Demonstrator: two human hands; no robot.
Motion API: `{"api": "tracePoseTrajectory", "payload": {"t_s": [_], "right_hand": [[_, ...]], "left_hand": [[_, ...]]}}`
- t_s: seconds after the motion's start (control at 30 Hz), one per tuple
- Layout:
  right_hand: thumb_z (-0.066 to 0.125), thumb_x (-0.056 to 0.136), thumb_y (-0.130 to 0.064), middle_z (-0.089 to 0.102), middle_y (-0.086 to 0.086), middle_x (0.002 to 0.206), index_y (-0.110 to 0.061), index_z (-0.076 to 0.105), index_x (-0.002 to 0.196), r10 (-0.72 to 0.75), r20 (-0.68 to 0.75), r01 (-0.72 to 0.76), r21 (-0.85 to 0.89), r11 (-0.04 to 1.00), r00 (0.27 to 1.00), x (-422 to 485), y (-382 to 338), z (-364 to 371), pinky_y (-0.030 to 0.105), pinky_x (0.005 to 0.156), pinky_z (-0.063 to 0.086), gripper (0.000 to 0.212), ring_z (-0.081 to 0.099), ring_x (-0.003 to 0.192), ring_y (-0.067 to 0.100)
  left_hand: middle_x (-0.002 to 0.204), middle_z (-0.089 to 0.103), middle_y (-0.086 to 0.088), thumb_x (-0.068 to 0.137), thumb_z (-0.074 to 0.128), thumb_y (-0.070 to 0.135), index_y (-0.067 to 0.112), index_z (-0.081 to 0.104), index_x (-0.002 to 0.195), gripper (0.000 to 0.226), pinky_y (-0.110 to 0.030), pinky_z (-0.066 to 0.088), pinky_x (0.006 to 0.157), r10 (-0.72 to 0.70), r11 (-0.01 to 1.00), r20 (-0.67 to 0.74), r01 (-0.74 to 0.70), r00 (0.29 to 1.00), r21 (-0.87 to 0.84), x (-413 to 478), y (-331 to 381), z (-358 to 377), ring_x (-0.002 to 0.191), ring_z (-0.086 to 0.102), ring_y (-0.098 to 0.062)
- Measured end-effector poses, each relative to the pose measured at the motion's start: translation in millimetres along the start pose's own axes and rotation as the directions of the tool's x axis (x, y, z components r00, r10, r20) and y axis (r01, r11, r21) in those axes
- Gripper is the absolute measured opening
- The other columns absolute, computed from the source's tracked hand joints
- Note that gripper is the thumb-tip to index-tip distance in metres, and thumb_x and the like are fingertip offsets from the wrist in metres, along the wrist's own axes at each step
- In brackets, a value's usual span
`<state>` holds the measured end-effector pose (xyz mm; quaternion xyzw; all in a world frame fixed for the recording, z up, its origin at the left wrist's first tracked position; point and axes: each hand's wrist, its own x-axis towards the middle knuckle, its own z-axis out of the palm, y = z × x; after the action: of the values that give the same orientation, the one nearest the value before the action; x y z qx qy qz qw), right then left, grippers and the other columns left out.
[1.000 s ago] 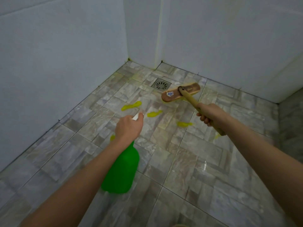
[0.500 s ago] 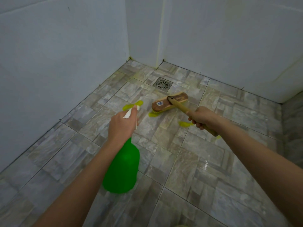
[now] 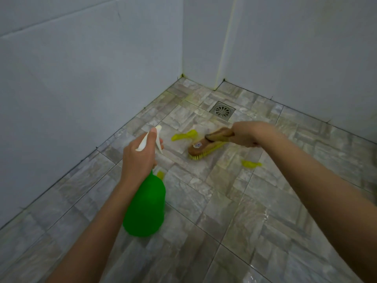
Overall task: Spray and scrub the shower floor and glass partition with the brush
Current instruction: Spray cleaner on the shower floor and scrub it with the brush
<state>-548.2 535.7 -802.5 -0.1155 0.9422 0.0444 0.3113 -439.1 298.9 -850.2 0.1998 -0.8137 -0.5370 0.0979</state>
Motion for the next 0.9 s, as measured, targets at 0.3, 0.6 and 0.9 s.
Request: {"api": "tracePoseTrajectory", "payload": {"t_s": [0.3, 0.6, 0.9], "right_hand": [[0.032, 0.103, -0.018, 0.052, 0.001, 0.096, -0.04, 0.05, 0.124, -0.095, -0.088, 0.094, -0.017, 0.995, 0.992, 20.3, -30.1, 15.1, 0.034, 0.071, 0.043, 0.035, 0.057, 0.082, 0.025], [0.035, 0.101, -0.024, 0.059, 0.005, 0.091, -0.025, 0.052, 0.131, -0.035, -0.163, 0.042, 0.042, 0.998, 0.986, 46.0, -58.4, 20.7, 0.031, 0.062, 0.042, 0.034, 0.055, 0.072, 0.022], [0.034, 0.101, -0.016, 0.059, 0.006, 0.102, -0.033, 0.042, 0.141, -0.028, -0.212, 0.033, 0.018, 0.999, 0.977, 57.4, -87.4, 11.8, 0.03, 0.064, 0.044, 0.044, 0.06, 0.085, 0.027]], "left_hand": [[0.076, 0.072, 0.001, 0.105, 0.044, 0.04, 0.026, 0.076, 0.087, 0.039, -0.016, 0.044, 0.04, -0.015, 0.992, -0.069, 0.006, 0.998, -0.129, 10.4, 2.8, -17.8, 0.036, 0.051, -0.005], [0.091, 0.076, -0.005, 0.104, 0.044, 0.045, 0.032, 0.074, 0.086, 0.037, -0.015, 0.042, 0.039, -0.046, 0.982, -0.06, 0.034, 0.997, -0.185, 27.0, 3.0, -23.9, 0.035, 0.049, -0.005], [0.091, 0.075, -0.011, 0.098, 0.055, 0.05, 0.023, 0.074, 0.097, 0.034, -0.016, 0.042, 0.043, 0.017, 0.985, -0.008, -0.018, 1.0, -0.173, 40.6, 0.3, -40.8, 0.039, 0.051, -0.005]]}}
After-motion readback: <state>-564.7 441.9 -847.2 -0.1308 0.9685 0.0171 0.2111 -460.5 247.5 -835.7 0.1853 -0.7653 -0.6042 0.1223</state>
